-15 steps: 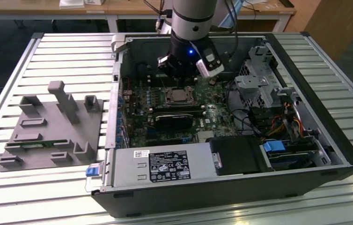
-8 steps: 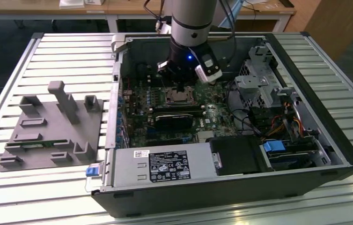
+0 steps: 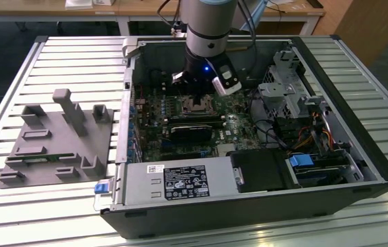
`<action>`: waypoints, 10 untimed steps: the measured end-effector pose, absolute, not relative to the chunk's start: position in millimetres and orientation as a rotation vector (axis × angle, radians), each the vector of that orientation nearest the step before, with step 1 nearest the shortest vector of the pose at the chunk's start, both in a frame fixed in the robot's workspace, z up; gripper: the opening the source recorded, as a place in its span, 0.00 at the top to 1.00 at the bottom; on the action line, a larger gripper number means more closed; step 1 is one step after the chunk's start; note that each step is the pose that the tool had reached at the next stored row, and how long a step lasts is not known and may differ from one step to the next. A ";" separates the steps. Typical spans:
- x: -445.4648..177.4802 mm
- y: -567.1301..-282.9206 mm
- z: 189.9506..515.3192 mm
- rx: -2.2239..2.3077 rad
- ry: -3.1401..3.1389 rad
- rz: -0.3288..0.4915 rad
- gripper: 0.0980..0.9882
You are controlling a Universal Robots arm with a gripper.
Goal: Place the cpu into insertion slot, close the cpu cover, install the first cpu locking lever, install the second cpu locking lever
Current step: 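Close the cpu cover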
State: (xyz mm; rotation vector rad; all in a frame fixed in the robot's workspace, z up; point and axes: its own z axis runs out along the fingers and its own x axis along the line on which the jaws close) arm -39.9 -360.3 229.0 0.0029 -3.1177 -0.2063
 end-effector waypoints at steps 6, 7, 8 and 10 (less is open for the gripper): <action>-42.5 -360.3 221.1 0.003 -3.118 -0.206 1.00; -42.7 -360.2 220.0 0.003 -3.118 -0.206 1.00; -42.8 -360.2 218.7 0.003 -3.118 -0.206 1.00; -42.8 -360.0 215.9 0.003 -3.118 -0.206 1.00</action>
